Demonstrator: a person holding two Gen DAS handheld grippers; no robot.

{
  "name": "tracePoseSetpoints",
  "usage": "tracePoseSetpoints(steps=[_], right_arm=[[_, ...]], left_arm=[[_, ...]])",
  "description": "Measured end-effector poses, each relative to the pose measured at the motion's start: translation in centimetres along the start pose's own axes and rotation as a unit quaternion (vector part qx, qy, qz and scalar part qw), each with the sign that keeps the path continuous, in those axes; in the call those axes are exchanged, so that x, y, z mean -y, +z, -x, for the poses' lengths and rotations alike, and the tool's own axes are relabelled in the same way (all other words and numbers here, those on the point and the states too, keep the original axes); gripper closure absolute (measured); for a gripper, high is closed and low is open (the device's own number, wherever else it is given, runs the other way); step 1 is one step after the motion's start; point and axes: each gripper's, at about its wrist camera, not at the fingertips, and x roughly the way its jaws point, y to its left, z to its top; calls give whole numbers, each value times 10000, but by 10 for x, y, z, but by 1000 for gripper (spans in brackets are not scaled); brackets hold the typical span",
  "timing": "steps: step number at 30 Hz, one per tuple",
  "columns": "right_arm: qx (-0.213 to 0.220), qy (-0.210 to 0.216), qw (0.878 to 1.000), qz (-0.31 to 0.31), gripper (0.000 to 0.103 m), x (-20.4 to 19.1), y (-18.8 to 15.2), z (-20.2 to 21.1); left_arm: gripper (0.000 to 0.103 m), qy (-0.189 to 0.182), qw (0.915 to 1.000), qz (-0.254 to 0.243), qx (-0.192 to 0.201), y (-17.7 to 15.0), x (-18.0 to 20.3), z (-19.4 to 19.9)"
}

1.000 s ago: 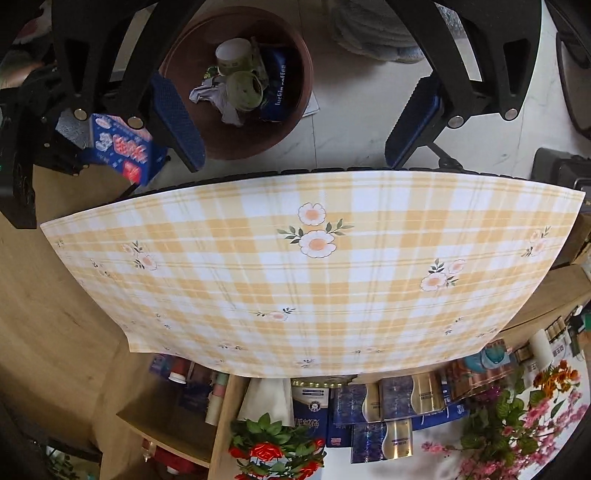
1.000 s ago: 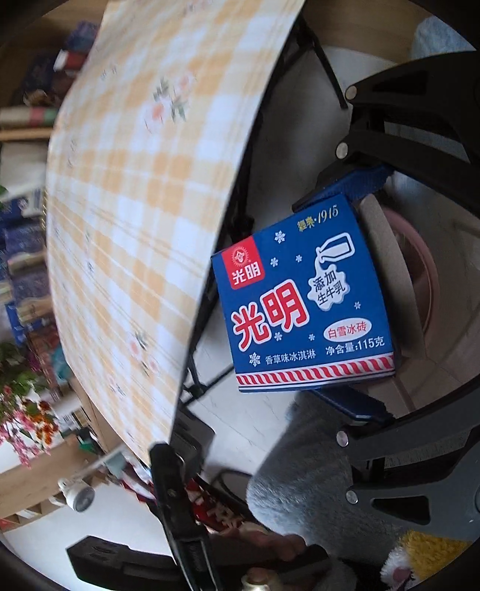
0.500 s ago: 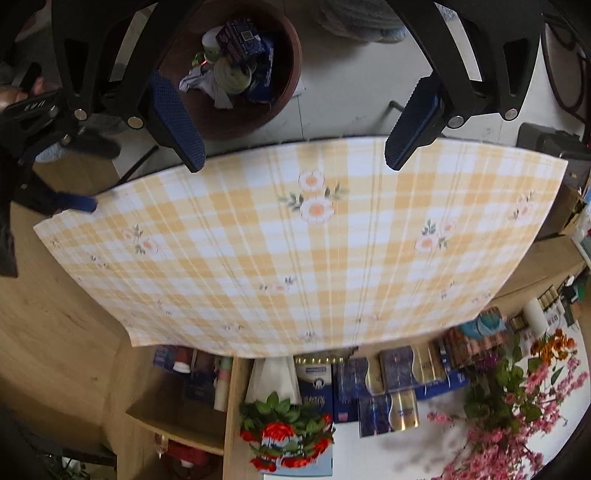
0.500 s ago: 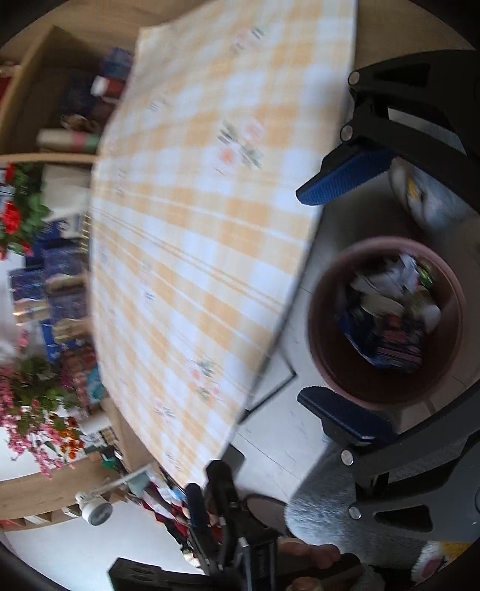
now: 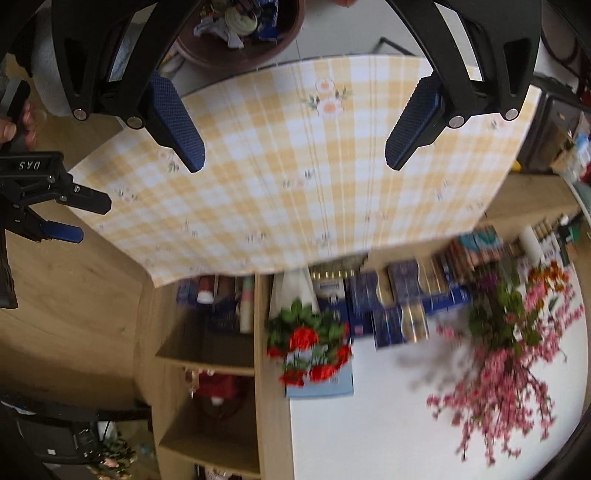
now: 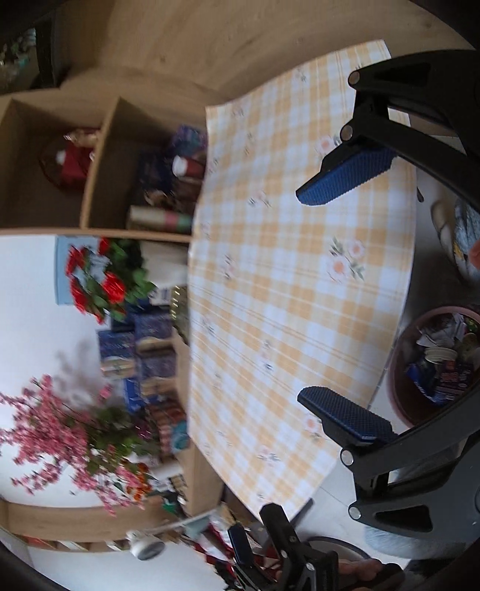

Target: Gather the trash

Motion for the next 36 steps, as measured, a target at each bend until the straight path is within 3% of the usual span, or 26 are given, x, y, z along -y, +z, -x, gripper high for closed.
tracePoseSetpoints(steps=[10,15,25,36], right_arm=[[375,-87,9990,-205,6,12,22,45],[450,-58,9988,-182,6,8,24,56],[486,-50,9986,-188,6,5,25,63],[493,-69,9986,-172,6,5,24,65]], left_arm=[[6,-87,9983,103,563,39,10,42],[6,333,9962,-30,808,45,17,56],[6,212,9975,327,582,43,6,54],[6,374,9980,152,489,43,11,51]])
